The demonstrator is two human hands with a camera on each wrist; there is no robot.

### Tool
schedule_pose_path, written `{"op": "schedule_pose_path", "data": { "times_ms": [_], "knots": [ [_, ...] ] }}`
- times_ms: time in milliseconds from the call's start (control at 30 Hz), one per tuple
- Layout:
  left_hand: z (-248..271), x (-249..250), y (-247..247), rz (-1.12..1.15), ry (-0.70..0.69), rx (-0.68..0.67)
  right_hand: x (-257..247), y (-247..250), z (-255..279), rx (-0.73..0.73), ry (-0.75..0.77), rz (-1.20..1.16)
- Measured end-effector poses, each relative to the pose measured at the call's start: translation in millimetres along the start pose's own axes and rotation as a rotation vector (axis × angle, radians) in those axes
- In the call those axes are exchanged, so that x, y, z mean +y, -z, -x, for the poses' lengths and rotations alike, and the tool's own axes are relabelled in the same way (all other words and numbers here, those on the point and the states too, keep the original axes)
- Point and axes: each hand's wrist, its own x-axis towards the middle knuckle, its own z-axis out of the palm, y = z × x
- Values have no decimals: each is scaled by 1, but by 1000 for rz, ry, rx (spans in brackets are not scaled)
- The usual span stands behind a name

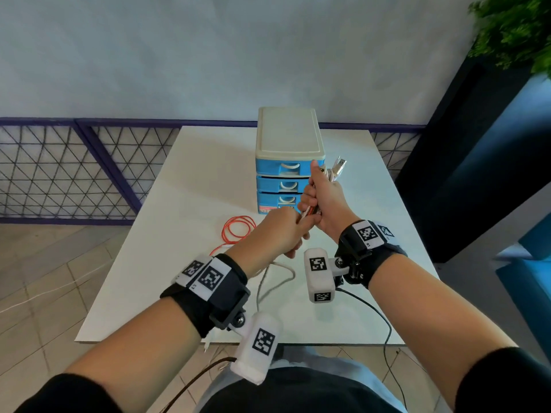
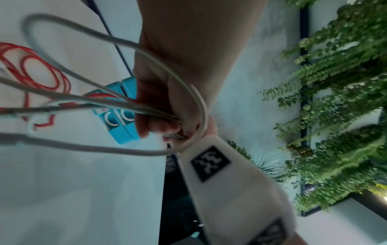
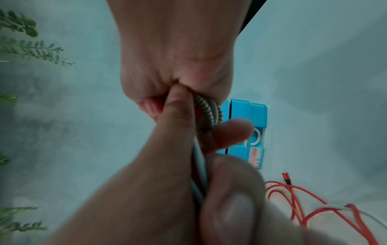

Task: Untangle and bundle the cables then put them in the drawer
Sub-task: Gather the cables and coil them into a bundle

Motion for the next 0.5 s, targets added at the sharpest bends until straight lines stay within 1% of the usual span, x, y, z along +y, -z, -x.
{"op": "schedule_pose_path", "data": {
  "times_ms": [67,100,167,233,300,400,467,500],
  "knots": [
    [0,-5,4,40,-51,-35,-2,-2,-2,6,7,-31],
    [0,-8,5,80,-61,-84,-5,-2,-4,19,13,-57],
    [5,-18,4,203,-39,-215,-14,0,-8,58,17,-103],
    [10,-34,4,317,-44,-292,-25,4,-12,83,15,-132],
    [10,-53,5,324,-82,-272,-33,8,-16,92,15,-170],
    [5,-76,12,346,-61,-205,-39,13,-19,83,2,-212],
    [2,-83,19,286,-63,-179,-38,15,-19,64,-15,-222],
    [0,-86,23,203,-77,-159,-37,15,-18,54,-27,-222]
  ]
}}
